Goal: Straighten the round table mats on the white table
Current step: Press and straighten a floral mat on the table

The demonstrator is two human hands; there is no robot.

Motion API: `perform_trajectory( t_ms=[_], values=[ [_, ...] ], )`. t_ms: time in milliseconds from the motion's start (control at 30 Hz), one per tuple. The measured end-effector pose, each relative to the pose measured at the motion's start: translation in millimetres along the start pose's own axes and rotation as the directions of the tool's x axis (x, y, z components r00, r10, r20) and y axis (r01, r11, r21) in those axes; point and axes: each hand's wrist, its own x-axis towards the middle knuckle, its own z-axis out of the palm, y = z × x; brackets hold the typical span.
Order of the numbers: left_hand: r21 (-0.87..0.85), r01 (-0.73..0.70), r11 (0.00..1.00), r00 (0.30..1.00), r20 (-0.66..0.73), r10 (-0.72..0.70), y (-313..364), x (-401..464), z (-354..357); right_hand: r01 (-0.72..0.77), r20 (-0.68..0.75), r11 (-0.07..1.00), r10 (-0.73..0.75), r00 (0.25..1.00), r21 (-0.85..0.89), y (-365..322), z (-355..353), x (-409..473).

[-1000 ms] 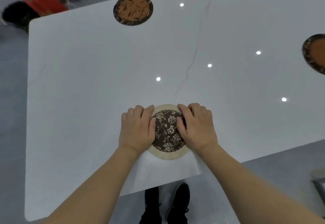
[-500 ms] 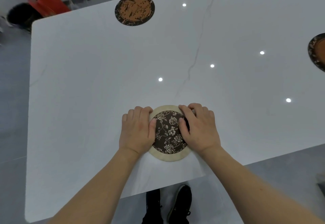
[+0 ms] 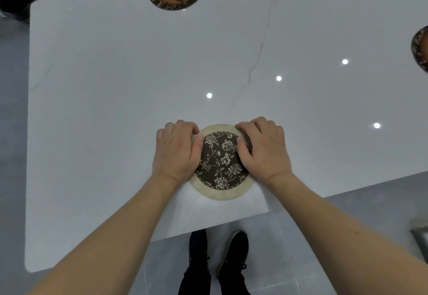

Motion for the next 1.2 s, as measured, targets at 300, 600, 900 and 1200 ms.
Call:
perform_trajectory(
  t_ms=[300,600,900,1200],
  values=[
    [-0.063,-0.038,0.997,0.999,-0.031,0.036,-3.9,-0.9,1.7,0.035,-0.031,0.997,-0.033,0.999,0.067,2.6,-0.7,-5.1],
    [-0.017,-0.094,0.995,0.995,-0.043,0.093,-6.0,-1.1,3.0,0.036,-0.049,0.996,-0.032,0.998,0.084,0.9,-1.2,-9.1],
    [-0.002,-0.154,0.988,0.988,-0.023,0.154,-10.7,-2.3,1.6,0.109,-0.035,0.992,-0.107,0.994,0.069,-1.5,-4.6,-8.2],
    [0.003,-0.243,0.970,0.970,0.031,0.242,-17.7,-18.6,-4.9,0.074,-0.043,0.994,-0.071,0.997,0.077,-3.6,-2.8,-18.5]
  ],
)
